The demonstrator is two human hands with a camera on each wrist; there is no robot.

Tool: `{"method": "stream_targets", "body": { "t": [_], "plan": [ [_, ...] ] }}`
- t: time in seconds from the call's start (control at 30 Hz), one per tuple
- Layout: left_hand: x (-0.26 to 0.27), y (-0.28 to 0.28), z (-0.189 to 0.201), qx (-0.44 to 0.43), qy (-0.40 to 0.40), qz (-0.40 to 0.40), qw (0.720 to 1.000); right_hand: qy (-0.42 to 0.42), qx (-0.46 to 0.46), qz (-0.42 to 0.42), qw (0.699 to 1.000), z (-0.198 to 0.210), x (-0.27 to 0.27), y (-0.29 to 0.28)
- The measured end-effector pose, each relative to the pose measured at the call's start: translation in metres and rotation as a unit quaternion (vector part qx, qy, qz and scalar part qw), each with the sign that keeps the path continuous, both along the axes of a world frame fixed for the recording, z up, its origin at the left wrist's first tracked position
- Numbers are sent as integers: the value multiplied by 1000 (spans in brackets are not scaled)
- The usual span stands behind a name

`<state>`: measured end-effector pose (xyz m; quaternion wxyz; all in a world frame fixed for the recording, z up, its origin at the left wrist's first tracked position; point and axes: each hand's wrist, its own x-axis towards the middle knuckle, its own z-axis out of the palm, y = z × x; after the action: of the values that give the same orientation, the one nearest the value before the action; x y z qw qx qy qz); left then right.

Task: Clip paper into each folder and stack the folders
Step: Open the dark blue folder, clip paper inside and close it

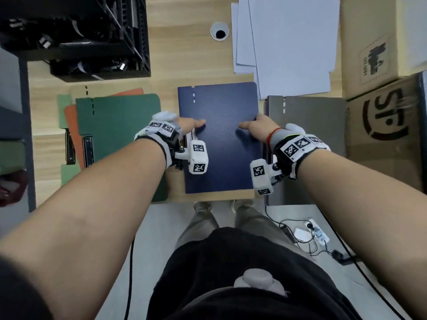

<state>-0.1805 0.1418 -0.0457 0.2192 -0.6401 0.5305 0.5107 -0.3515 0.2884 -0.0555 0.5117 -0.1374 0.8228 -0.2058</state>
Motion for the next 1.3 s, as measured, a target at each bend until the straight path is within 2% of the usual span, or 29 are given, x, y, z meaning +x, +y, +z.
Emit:
{"method": "stream_targets", "body": {
  "t": [0.1, 0.2, 0.33, 0.43, 0.53, 0.63, 0.7, 0.83, 0.9, 1.03, 1.1, 1.13, 1.23, 1.27, 1.3],
  "plan": [
    [5, -4, 11, -8, -26, 42, 999, -8, -1, 0, 1000, -1, 1, -1],
    [3, -8, 22, -65, -22, 30, 997, -24, -20, -7, 999, 0, 2, -4],
    [-8, -12, 55, -137, -29, -11, 990, -15, -63, -89, 994, 13, -7, -9],
    [-15, -17, 58, -138, 26, 23, 990, 24, -88, -128, 988, 33, -29, -11],
    [-37, -8, 63, -103, 105, 48, 988, 70, -97, -150, 981, 42, -59, -2],
    [-66, 21, 74, 12, 163, 65, 984, 109, -55, -148, 981, 49, -83, 23],
    [-85, 42, 64, 65, 160, 58, 983, 145, -17, -142, 979, 49, -98, 49],
    [-109, 83, 47, 70, 155, 17, 985, 171, 77, -143, 972, 28, -113, 89],
    [-121, 102, 34, 63, 142, -32, 987, 177, 121, -152, 965, 16, -118, 105],
    [-134, 125, 20, 35, 128, -111, 985, 160, 159, -137, 965, 7, -118, 115],
    [-137, 134, 23, 10, 113, -268, 957, 143, 144, -122, 971, 2, -117, 116],
    [-140, 135, 18, -11, 111, -314, 943, 140, 133, -117, 974, 1, -118, 116],
    [-152, 141, 11, 33, 94, -197, 975, 146, 121, -92, 978, -1, -123, 114],
    [-156, 143, 18, 35, 92, -218, 971, 145, 119, -88, 978, -1, -124, 113],
    [-159, 143, 20, -2, 108, -255, 961, 145, 119, -86, 979, -2, -125, 113]
  ]
}}
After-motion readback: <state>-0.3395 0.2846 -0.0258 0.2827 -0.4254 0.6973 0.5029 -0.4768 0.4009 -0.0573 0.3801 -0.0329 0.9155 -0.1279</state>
